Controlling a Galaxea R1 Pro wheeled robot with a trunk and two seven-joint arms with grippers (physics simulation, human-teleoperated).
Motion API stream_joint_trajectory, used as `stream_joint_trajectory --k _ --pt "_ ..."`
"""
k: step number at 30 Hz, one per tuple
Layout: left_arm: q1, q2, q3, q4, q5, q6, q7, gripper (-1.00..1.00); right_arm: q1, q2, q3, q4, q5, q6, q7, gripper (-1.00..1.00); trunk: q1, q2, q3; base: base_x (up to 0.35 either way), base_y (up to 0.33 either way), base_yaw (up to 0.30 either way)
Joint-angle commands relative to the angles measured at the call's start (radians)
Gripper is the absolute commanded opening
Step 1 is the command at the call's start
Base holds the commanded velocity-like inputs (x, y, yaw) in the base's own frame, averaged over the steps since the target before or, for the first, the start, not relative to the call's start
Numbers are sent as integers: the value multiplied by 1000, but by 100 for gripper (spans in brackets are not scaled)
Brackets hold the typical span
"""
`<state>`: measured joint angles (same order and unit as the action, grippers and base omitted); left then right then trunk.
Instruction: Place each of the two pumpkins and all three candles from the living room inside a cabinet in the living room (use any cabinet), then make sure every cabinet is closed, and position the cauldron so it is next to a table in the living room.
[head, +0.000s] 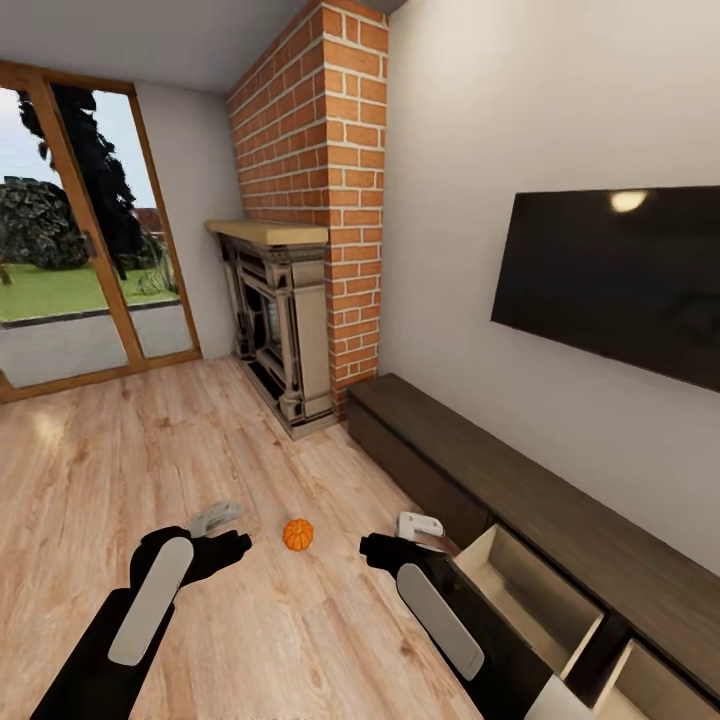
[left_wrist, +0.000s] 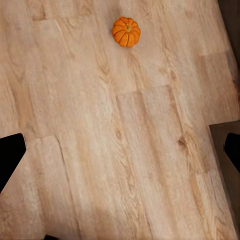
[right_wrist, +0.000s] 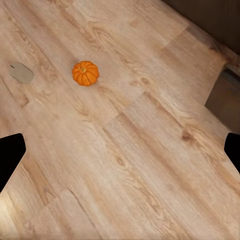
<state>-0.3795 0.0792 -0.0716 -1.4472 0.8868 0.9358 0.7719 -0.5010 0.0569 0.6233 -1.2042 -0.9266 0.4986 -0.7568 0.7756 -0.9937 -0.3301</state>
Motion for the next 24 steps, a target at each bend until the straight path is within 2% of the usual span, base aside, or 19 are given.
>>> stream_joint_trajectory --k 1,24 --pt "-1 1 -2 -1 9 1 10 100 -1 0 1 -1 -6 3 -8 100 4 -8 -5 0 0 284" --pt "-1 -1 -2 1 9 1 12 100 -2 0 1 3 -6 3 -7 100 92 -169 -77 0 0 290"
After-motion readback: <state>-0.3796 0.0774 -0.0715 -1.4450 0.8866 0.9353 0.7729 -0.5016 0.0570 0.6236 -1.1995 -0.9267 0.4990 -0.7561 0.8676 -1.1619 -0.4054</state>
